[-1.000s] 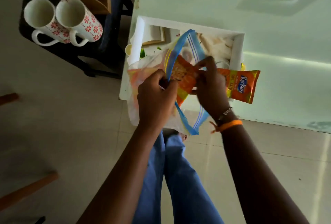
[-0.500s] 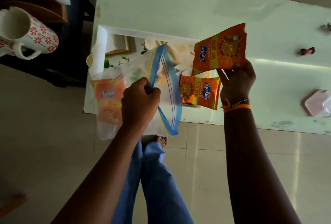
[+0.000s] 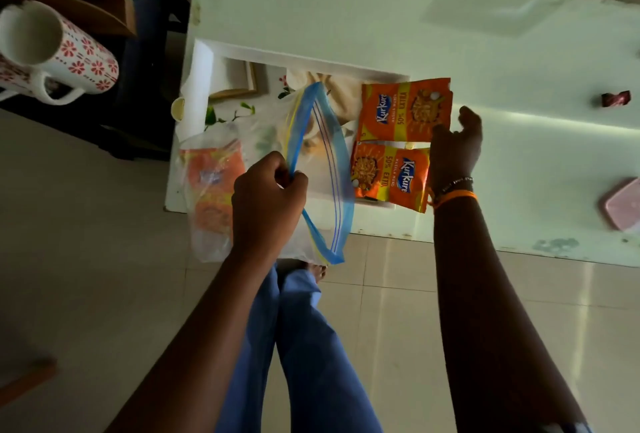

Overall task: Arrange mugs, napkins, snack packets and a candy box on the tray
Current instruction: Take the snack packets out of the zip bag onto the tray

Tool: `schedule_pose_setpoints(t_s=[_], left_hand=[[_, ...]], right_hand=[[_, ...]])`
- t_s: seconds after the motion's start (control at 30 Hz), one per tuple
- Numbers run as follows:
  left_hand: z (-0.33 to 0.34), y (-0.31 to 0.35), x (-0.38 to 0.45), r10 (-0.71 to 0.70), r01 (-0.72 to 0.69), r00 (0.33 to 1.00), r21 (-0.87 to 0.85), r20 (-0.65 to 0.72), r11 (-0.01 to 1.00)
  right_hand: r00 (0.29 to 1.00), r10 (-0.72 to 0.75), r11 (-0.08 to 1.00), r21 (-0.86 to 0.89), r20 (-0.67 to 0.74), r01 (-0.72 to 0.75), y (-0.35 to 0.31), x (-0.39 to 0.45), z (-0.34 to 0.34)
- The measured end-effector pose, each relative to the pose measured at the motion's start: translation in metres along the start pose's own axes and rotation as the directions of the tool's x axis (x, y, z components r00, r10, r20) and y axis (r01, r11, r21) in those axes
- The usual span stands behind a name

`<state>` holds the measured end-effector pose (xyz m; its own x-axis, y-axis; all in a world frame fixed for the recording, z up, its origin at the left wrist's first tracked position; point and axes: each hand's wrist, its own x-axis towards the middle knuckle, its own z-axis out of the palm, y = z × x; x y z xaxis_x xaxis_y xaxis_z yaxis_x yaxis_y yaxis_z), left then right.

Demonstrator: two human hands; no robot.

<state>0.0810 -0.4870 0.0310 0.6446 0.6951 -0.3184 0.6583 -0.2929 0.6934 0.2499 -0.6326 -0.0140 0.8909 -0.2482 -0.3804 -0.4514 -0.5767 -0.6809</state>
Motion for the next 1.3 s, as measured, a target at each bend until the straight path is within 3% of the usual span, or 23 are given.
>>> schedule_pose_setpoints(t_s=[0.1, 0.17, 0.27, 0.3, 0.37, 0.43, 0.57, 0.67, 0.73, 0.8, 0.9, 1.0, 1.1, 1.3], left_hand=[[-0.008, -0.001, -0.006, -0.032, 0.030, 0.999, -0.041, -0.042, 0.999], [-0.014, -0.002, -0.012, -0.035, 0.030, 0.997, -0.074, -0.075, 0.997], [-0.027, -0.008, -0.023, -0.056, 0.042, 0.992, -0.116, -0.115, 0.992], [-0.032, -0.011, -0.027, -0.066, 0.048, 0.990, -0.144, -0.126, 0.988], [-0.043, -0.015, -0.034, -0.100, 0.066, 0.982, -0.203, -0.159, 0.977], [-0.056, -0.023, -0.039, -0.133, 0.080, 0.970, -0.249, -0.202, 0.965], [-0.075, -0.038, -0.042, -0.152, 0.077, 0.961, -0.304, -0.230, 0.950], [-0.082, -0.047, -0.041, -0.154, 0.075, 0.959, -0.313, -0.237, 0.947], [-0.085, -0.050, -0.039, -0.153, 0.075, 0.960, -0.311, -0.235, 0.948], [-0.085, -0.052, -0.039, -0.138, 0.063, 0.965, -0.311, -0.223, 0.948], [-0.082, -0.051, -0.039, -0.126, 0.056, 0.973, -0.331, -0.195, 0.942], [-0.076, -0.050, -0.035, -0.112, 0.051, 0.978, -0.321, -0.174, 0.946], [-0.070, -0.044, -0.029, -0.087, 0.039, 0.986, -0.312, -0.143, 0.949], [-0.055, -0.020, -0.005, 0.022, -0.040, 0.996, -0.207, -0.091, 0.977]], right_hand=[[0.960, -0.274, 0.953, -0.117, 0.055, 0.279, -0.013, -0.036, -0.008], [0.901, -0.311, 0.946, 0.008, 0.304, 0.324, -0.023, -0.067, -0.002], [0.612, -0.251, 0.956, 0.093, 0.750, 0.279, -0.031, -0.119, 0.027], [0.543, -0.237, 0.941, 0.052, 0.806, 0.334, -0.030, -0.131, 0.041], [0.492, -0.252, 0.871, -0.025, 0.833, 0.490, -0.026, -0.149, 0.073], [0.506, -0.229, 0.826, -0.110, 0.831, 0.553, -0.021, -0.161, 0.104], [0.663, -0.176, 0.852, -0.224, 0.728, 0.473, -0.020, -0.171, 0.148], [0.724, -0.248, 0.811, -0.271, 0.644, 0.519, -0.019, -0.177, 0.159], [0.704, -0.347, 0.746, -0.272, 0.620, 0.608, -0.017, -0.184, 0.160], [0.641, -0.439, 0.650, -0.271, 0.630, 0.710, -0.017, -0.188, 0.157], [0.570, -0.456, 0.575, -0.262, 0.683, 0.775, -0.021, -0.192, 0.151], [0.581, -0.392, 0.687, -0.193, 0.714, 0.701, -0.030, -0.191, 0.142], [0.529, -0.359, 0.726, -0.127, 0.769, 0.676, -0.032, -0.182, 0.128], [0.669, -0.430, 0.843, 0.002, 0.606, 0.539, -0.039, -0.146, 0.065]])
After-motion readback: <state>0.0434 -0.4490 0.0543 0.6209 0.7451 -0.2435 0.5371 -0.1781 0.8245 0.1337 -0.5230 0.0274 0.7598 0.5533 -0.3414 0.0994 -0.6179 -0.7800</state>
